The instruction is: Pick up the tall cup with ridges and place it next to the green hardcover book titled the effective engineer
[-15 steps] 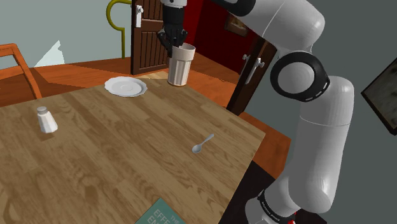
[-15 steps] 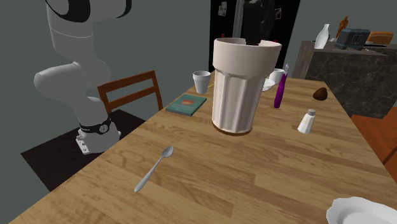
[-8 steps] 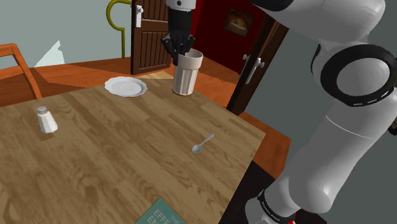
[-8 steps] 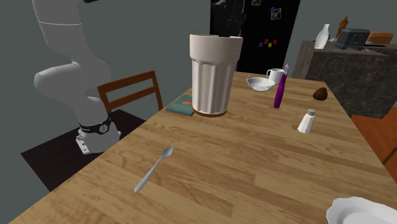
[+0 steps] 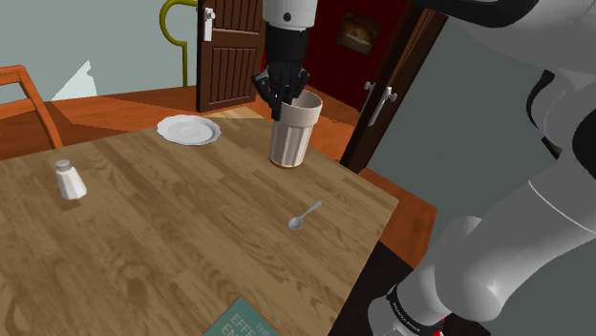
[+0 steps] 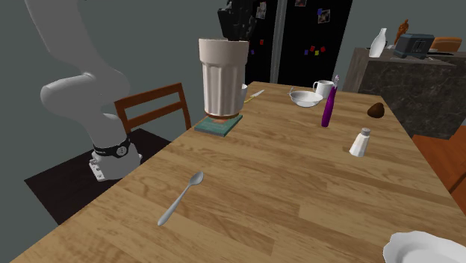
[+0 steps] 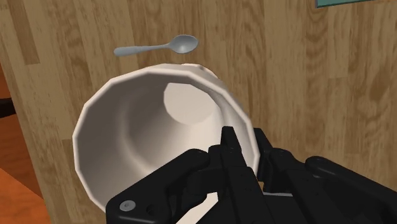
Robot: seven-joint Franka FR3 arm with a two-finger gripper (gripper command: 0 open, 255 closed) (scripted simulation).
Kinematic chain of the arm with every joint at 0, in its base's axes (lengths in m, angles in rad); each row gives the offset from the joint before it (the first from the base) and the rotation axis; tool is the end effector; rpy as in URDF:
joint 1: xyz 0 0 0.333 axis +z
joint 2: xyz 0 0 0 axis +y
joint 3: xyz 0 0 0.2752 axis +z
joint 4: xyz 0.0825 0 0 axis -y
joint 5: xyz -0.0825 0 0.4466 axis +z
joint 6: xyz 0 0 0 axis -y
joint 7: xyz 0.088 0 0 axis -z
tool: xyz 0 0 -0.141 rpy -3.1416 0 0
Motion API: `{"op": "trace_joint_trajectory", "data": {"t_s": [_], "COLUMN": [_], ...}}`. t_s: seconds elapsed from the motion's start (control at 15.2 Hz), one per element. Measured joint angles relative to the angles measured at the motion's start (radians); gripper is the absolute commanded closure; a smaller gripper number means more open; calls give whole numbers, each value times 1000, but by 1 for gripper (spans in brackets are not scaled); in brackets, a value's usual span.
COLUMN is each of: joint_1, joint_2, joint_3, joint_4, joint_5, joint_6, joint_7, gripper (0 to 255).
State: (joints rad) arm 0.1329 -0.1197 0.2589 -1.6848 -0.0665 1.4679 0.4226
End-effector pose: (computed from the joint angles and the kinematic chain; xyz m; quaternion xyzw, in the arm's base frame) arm 0.5284 0.2137 0.5505 0.9974 -0.0188 -0.0272 0.0645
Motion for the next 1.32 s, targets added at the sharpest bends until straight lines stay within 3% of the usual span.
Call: {"op": "trace_joint_trajectory", "data": {"t_s": [0.92, 1.32], "joint_1": [116, 136], "joint_2": [-334, -380], "joint_3": [123, 143], "joint_4": [-285, -366], "joint_5": [156, 184], "joint_6": [-42, -4], "joint_7": [209, 236], "gripper": [255, 255]}}
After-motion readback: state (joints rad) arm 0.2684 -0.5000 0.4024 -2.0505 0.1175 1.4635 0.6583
